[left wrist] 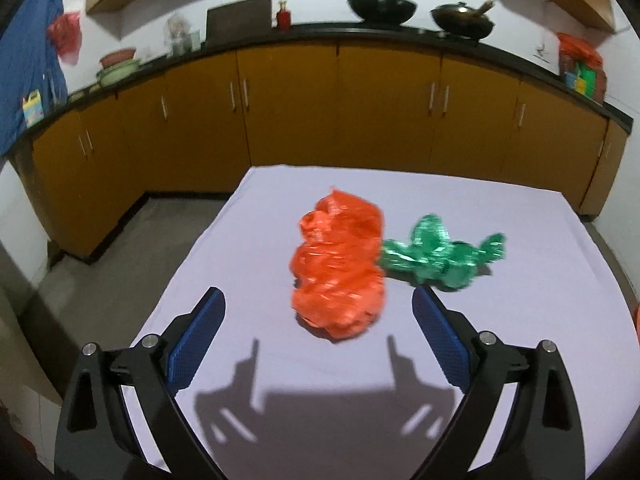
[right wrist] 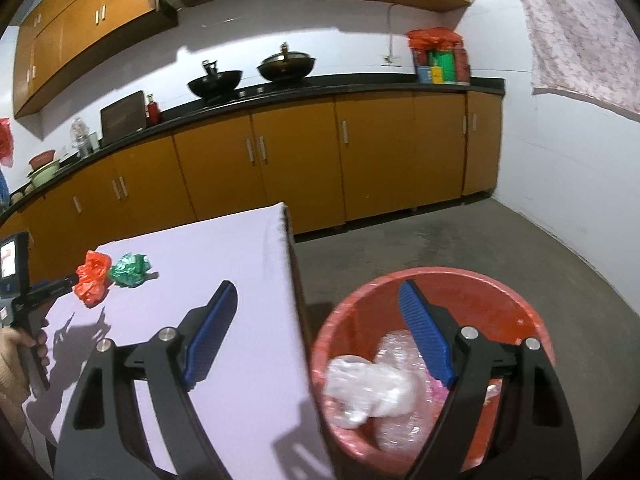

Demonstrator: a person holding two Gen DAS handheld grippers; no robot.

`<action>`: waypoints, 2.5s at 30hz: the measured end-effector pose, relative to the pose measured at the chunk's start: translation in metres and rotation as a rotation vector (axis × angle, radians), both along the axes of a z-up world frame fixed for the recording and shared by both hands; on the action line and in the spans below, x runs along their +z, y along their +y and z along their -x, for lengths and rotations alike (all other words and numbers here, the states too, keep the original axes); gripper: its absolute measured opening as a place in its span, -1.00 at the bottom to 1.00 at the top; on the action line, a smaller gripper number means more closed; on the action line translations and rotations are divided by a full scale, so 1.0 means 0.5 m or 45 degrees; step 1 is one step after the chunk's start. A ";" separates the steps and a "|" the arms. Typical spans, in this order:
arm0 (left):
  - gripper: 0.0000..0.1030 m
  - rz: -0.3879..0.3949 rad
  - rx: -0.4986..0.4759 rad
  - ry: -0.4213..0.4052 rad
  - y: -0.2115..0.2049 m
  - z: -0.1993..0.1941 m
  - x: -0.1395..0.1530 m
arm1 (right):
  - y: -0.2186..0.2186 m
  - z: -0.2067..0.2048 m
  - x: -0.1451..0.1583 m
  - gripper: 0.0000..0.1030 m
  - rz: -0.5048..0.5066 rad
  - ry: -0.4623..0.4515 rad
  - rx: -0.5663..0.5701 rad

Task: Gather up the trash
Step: 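Move both open grippers back over the table toward the red and green bags, then grasp the red plastic bag with the left gripper, then grasp the green plastic bag with the right gripper, then carry the red bag over the basket with the left gripper while the right carries the green bag there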

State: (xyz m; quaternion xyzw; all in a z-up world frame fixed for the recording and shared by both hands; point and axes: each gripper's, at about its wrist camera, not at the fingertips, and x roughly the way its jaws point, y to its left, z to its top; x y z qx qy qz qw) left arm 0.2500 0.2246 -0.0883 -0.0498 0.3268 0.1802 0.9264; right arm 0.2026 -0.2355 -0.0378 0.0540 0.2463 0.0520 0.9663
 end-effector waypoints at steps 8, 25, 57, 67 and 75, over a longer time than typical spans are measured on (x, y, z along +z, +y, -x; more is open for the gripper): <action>0.81 -0.086 -0.051 0.064 0.013 -0.062 -0.020 | 0.093 -0.041 0.001 0.58 -0.004 0.013 0.115; -0.46 0.040 -0.150 0.060 0.051 -0.066 -0.047 | 0.381 -0.153 -0.011 0.47 -0.014 0.102 0.493; -0.48 0.131 0.017 -0.129 0.165 0.100 0.010 | 0.588 -0.384 -0.137 -0.80 -0.094 0.370 0.536; -0.48 0.129 -0.113 -0.166 0.074 0.101 0.053 | 0.448 -0.274 -0.028 -0.82 -0.028 0.170 0.457; -0.48 0.157 -0.318 -0.221 -0.065 0.110 0.106 | 0.262 -0.152 0.072 -0.82 -0.036 0.032 0.302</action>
